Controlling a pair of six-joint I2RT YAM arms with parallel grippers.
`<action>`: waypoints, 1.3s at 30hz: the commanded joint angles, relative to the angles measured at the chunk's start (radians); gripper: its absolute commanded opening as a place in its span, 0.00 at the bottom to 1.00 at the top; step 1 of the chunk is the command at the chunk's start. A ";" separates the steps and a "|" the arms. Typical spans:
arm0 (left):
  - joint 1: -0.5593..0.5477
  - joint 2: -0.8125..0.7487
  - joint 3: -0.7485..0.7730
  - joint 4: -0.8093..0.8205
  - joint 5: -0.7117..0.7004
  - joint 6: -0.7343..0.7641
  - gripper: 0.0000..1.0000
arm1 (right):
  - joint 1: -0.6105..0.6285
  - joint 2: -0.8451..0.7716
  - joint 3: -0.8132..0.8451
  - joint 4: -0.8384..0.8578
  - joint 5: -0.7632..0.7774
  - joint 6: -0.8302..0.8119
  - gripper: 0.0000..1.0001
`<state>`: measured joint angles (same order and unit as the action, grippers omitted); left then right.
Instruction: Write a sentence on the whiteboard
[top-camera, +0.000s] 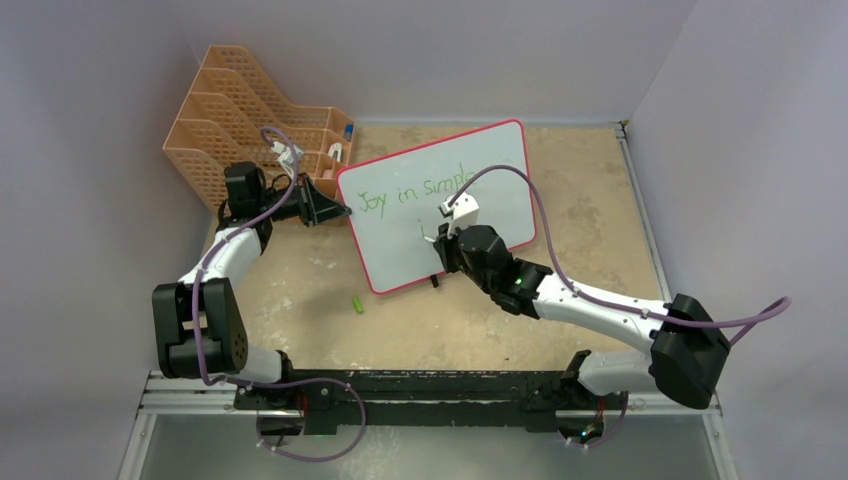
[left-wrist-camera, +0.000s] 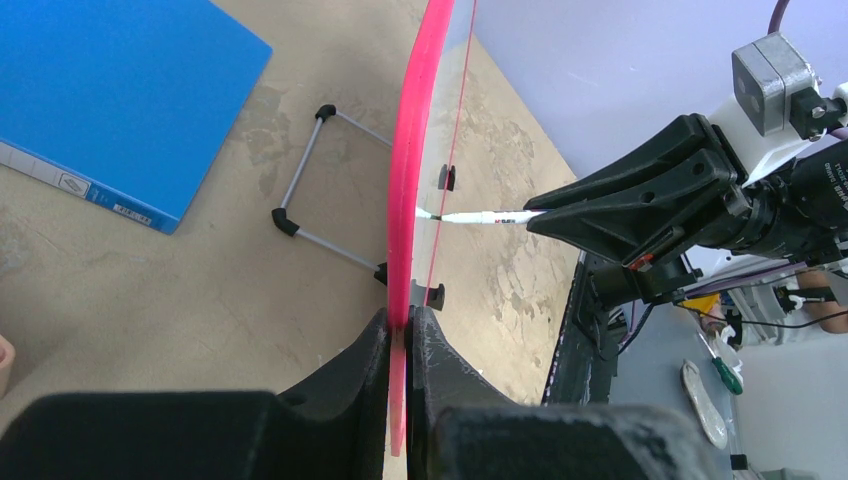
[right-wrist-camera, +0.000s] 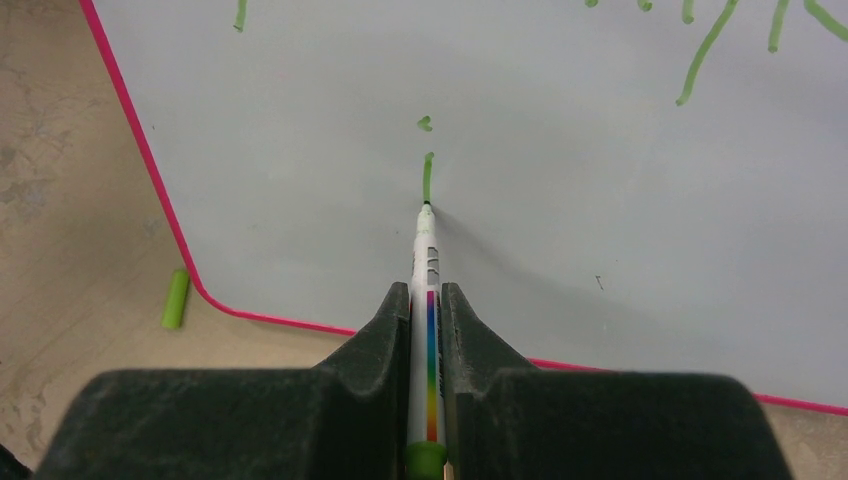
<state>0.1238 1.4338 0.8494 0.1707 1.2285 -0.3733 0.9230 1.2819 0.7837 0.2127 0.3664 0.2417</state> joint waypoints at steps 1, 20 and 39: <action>-0.007 -0.021 0.036 0.011 0.009 0.016 0.00 | -0.006 0.005 0.018 -0.040 -0.016 -0.016 0.00; -0.007 -0.023 0.034 0.011 0.012 0.016 0.00 | -0.005 0.042 0.062 0.016 -0.070 -0.024 0.00; -0.007 -0.026 0.034 0.008 0.001 0.020 0.00 | -0.006 -0.044 0.072 0.017 -0.080 -0.007 0.00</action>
<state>0.1238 1.4338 0.8516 0.1719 1.2198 -0.3729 0.9218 1.3071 0.8268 0.1982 0.2958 0.2276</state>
